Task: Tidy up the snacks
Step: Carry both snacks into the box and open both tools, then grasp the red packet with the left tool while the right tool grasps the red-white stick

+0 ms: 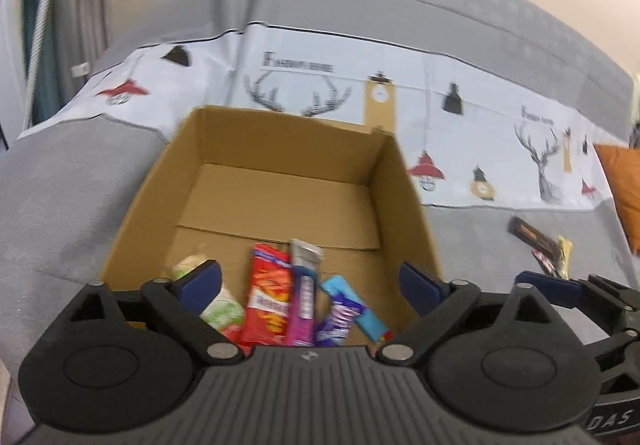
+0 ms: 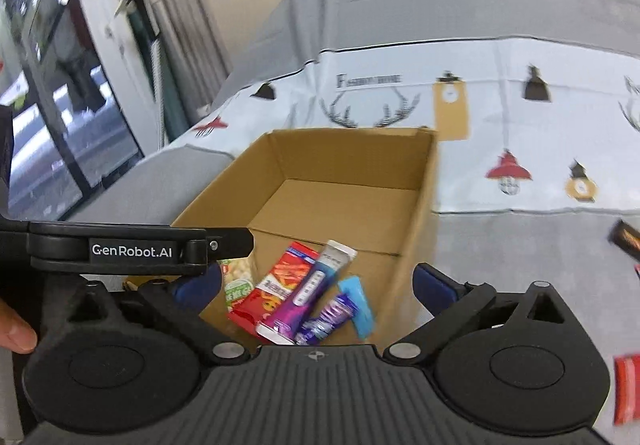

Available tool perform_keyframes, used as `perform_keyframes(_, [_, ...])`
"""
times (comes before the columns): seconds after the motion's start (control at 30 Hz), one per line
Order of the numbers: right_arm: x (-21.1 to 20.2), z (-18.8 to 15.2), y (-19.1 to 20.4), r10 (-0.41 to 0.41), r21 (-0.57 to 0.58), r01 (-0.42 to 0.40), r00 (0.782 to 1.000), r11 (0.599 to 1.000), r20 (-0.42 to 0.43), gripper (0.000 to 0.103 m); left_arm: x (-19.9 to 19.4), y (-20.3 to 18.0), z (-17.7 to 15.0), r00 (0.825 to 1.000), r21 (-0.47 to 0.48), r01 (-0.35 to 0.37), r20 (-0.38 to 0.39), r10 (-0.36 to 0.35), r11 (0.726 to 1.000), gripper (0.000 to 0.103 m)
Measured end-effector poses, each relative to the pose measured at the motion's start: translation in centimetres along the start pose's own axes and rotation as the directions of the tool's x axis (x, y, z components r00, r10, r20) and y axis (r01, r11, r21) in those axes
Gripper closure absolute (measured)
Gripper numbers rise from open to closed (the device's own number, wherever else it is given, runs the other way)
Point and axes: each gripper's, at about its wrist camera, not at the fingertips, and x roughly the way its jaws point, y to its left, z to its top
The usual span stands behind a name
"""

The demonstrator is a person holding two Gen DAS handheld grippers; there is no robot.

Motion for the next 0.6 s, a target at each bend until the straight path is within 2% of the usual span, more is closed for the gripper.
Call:
perform_keyframes(0.23, [-5.6, -2.9, -7.7, -0.091, 0.138, 0.079, 0.993, 0.987, 0.079, 0.0, 0.5, -8.2, -0.8, 0.999, 0.119, 0.054, -0.01, -0.053, 0.991, 0.001])
perform_keyframes(0.33, [-7.8, -4.7, -11.5, -0.101, 0.222, 0.074, 0.988, 0.972, 0.114, 0.0, 1.4, -11.6, -1.5, 0.996, 0.162, 0.083, -0.035, -0.078, 0.983, 0.0])
perform_keyframes(0.5, [-9.9, -6.7, -16.1, -0.241, 0.233, 0.207, 0.962, 0.95, 0.126, 0.0, 3.5, -17.8, -3.0, 0.996, 0.267, 0.08, -0.064, -0.065, 0.96, 0.0])
perform_keyframes(0.6, [-10.2, -8.3, -19.5, -0.297, 0.259, 0.264, 0.949, 0.929, 0.1, 0.0, 5.7, -20.8, -4.0, 0.987, 0.287, 0.133, -0.122, -0.102, 0.948, 0.0])
